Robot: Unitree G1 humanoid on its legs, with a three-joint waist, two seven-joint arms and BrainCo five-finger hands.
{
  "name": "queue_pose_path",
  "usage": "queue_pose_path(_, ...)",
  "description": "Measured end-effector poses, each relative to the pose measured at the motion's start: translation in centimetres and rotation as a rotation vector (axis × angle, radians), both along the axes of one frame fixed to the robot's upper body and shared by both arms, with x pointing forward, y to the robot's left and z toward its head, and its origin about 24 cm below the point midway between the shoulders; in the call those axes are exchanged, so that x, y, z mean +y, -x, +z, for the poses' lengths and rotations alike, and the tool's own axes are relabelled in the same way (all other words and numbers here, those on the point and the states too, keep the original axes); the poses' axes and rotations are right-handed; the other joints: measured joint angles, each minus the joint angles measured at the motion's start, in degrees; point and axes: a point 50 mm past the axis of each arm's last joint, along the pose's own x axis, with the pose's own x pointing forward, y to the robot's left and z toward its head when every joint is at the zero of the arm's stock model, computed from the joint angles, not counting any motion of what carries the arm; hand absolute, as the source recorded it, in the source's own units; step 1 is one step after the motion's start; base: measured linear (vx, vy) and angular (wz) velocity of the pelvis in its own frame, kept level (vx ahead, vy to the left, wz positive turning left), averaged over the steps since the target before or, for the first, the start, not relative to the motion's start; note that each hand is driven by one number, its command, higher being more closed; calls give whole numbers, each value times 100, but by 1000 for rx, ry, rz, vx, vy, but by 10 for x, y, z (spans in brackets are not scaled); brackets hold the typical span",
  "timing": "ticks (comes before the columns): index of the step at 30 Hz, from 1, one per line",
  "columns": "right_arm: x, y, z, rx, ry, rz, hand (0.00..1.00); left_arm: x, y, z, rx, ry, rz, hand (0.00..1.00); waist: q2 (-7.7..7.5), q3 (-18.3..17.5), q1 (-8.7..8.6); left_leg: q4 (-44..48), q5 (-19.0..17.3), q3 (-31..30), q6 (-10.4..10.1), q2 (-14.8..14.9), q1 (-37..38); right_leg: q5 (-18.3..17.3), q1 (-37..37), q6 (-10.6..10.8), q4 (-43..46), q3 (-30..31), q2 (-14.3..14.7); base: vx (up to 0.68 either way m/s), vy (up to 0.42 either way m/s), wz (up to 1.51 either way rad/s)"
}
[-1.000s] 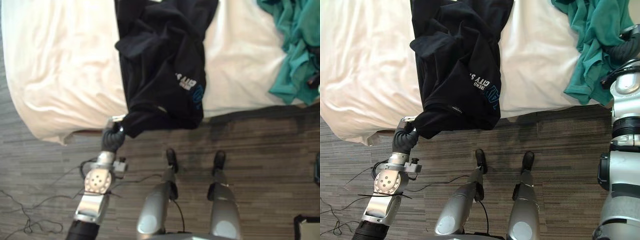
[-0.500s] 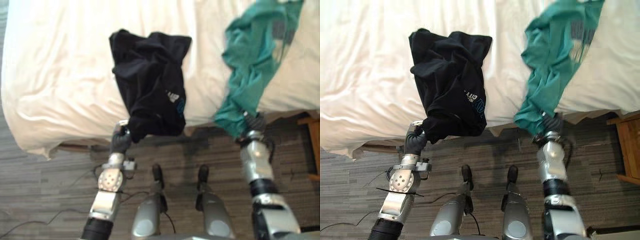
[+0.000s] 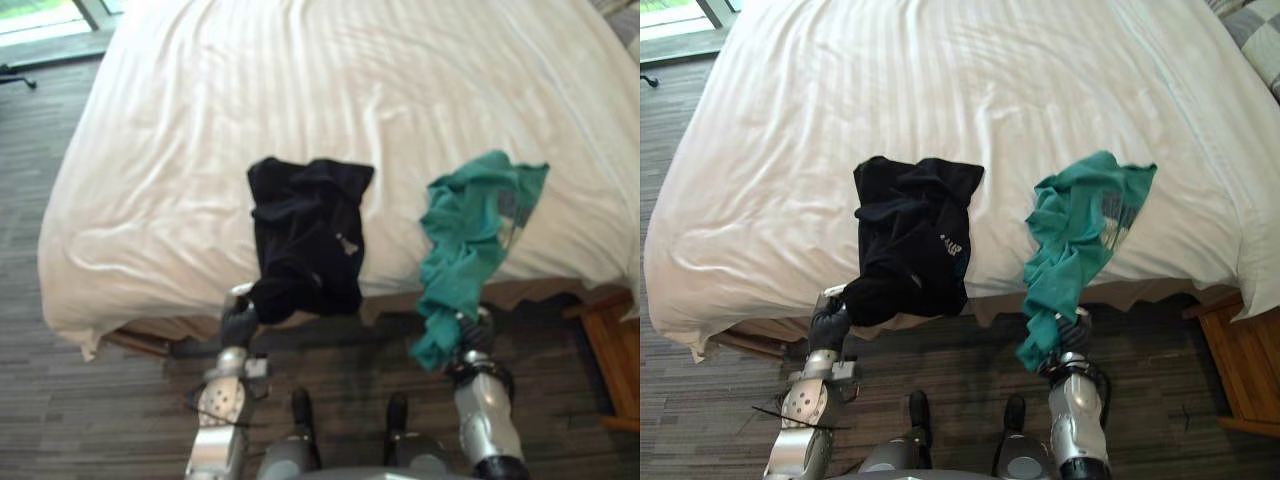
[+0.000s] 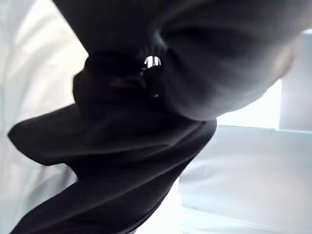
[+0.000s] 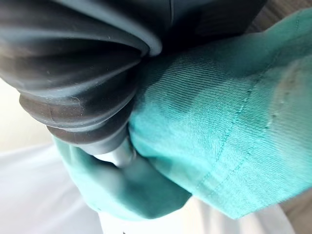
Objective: Tidy the bed and pick cloth on bed and put in laundry
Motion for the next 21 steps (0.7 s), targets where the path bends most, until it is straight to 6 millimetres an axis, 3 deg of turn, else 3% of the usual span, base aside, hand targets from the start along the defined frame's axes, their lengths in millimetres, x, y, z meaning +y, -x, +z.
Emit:
queue_pose_path(2, 4, 11, -9, 55, 26, 30, 100, -3, 6, -7, 34, 40, 19, 100, 4, -13, 6, -1, -146, -104, 55, -16, -10, -100, 212, 50, 10, -349, -31, 1, 20, 71)
queue_pose_path(3, 3, 16, -12, 75, 38, 26, 100, -4, 7, -11, 53, 45, 18, 100, -5, -45, -25, 3, -277, 316, 218, 34, -18, -122, 303, 74, 8, -602, -69, 75, 54, 148)
queue_pose_path(4, -2, 26, -17, 115, 82, 4, 100, -7, 5, -19, 87, 49, 7, 100, -67, -136, -55, 208, -469, 1249, 479, 106, -78, -153, 397, 113, 7, -997, -287, 129, 93, 165)
queue_pose_path(6, -10, 28, -18, 139, 130, -2, 100, -7, 8, -29, 137, 54, 13, 100, 15, -143, -10, 688, -355, 2060, 529, 338, -151, -258, 464, 192, 171, -1235, -338, 137, 122, 109)
queue_pose_path(7, -11, 32, -22, 169, 133, -7, 100, -5, 13, -38, 192, 49, 20, 100, -11, -151, 13, 693, -193, 2053, 339, 294, -44, -349, 594, 244, 315, -1344, -446, 99, 125, 49)
queue_pose_path(10, -1, 31, -23, 171, 126, 5, 100, 4, 27, -48, 264, 32, 48, 100, -248, -261, 23, 394, -179, 1969, 375, 26, 194, -472, 748, 300, 416, -1375, -678, 88, 99, 35)
queue_pose_path(12, 8, 32, -25, 185, 109, 25, 100, 6, 31, -51, 288, 26, 50, 100, -311, -297, 14, 195, -171, 2018, 385, -103, 419, -491, 828, 290, 468, -1308, -777, 74, 71, -6)
queue_pose_path(21, 20, 35, -29, 214, 139, 83, 100, 4, 29, -51, 290, 0, 45, 100, -371, -310, -122, 45, -227, 2330, 408, -240, 673, -492, 621, 287, 899, -849, -958, 39, 5, -17)
